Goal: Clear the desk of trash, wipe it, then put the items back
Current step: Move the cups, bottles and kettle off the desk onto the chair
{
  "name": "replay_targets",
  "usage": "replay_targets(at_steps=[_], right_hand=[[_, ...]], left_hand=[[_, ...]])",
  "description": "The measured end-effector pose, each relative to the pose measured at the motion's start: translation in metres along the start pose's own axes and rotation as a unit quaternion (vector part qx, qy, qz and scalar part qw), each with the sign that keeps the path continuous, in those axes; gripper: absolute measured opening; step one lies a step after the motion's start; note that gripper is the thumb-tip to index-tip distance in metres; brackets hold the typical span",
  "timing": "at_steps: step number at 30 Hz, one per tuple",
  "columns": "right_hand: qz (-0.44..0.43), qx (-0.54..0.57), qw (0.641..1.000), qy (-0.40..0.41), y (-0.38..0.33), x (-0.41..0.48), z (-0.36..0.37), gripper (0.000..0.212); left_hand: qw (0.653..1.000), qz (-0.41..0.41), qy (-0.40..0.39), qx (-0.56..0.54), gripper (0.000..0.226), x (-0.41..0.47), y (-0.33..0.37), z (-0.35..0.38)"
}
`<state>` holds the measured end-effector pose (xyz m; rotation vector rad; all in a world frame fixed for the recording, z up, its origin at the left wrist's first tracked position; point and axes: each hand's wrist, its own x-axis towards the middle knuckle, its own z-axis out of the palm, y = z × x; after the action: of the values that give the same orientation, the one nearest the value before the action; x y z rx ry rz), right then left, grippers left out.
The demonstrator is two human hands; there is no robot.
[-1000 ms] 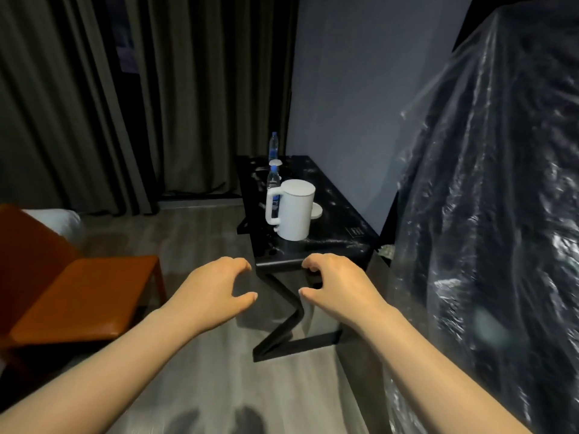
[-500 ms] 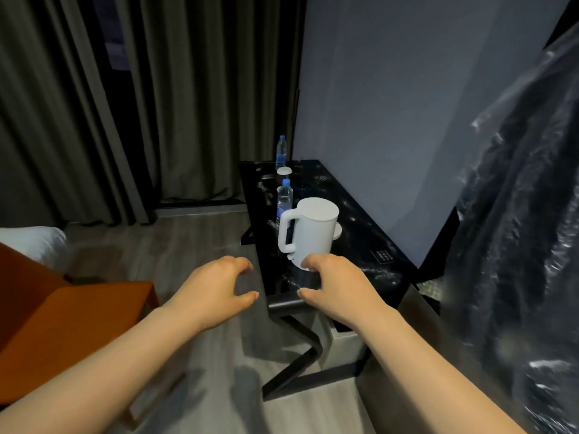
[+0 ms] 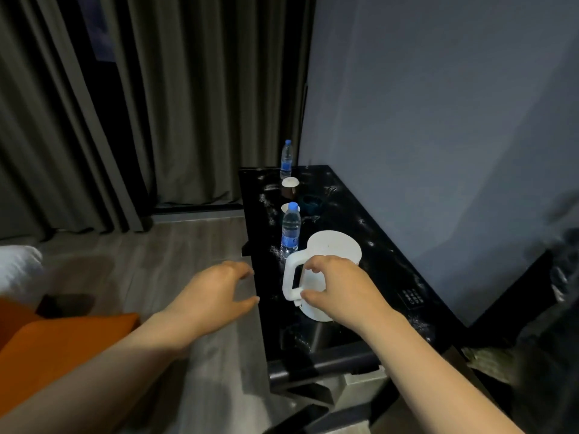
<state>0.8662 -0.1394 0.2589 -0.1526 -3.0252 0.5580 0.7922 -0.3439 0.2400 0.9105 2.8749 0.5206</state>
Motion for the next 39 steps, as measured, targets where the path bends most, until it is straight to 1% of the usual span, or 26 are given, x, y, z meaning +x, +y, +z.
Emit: replay_targets(at_steps=[3,7,11,16,23,25,27,28,29,30,32,33,35,39], right_hand=[[0.011,0.003,1.000,-0.001,0.005,0.033,0.004,0.048],[0.028,0.002,1.000,0.005,0.007,0.080,0.013,0.042],[0.053,-0.001,0.999,0.007,0.003,0.132,0.025,0.047],[0.108,0.006,0.994,0.010,-0.013,0.201,0.043,0.043],[0.186,0.027,0.981,0.048,-0.025,0.273,0.060,0.043],[0.204,0.024,0.978,0.045,-0.025,0.287,0.062,0.043],[0.221,0.023,0.974,0.046,-0.022,0.301,0.063,0.041],[0.229,0.025,0.972,0.050,-0.020,0.309,0.064,0.038],[0.238,0.027,0.969,0.055,-0.017,0.316,0.065,0.035],[0.247,0.029,0.967,0.057,-0.015,0.324,0.067,0.034],[0.260,0.031,0.964,0.054,-0.011,0.340,0.071,0.043],[0.266,0.030,0.962,0.053,-0.008,0.349,0.072,0.048],[0.273,0.034,0.960,0.055,-0.001,0.368,0.073,0.054],[0.287,0.052,0.954,0.073,0.021,0.404,0.075,0.056]], left_hand=[[1.000,0.006,-0.001,-0.013,0.049,0.035,-0.016,-0.001],[1.000,0.017,-0.018,-0.019,0.049,0.085,-0.045,0.001],[0.999,0.032,-0.030,-0.026,0.048,0.138,-0.084,0.000],[0.995,0.068,-0.063,-0.041,0.050,0.209,-0.140,-0.014],[0.987,0.116,-0.108,-0.030,0.047,0.292,-0.193,-0.025],[0.984,0.125,-0.122,-0.032,0.054,0.309,-0.203,-0.026],[0.982,0.141,-0.124,-0.037,0.072,0.327,-0.211,-0.027],[0.981,0.146,-0.123,-0.038,0.078,0.336,-0.216,-0.026],[0.980,0.150,-0.124,-0.039,0.076,0.346,-0.220,-0.026],[0.979,0.152,-0.128,-0.041,0.069,0.355,-0.224,-0.026],[0.977,0.160,-0.136,-0.046,0.053,0.375,-0.231,-0.025],[0.975,0.166,-0.138,-0.047,0.050,0.385,-0.234,-0.024],[0.973,0.177,-0.138,-0.045,0.049,0.408,-0.238,-0.022],[0.971,0.188,-0.140,-0.044,0.048,0.457,-0.246,-0.017]])
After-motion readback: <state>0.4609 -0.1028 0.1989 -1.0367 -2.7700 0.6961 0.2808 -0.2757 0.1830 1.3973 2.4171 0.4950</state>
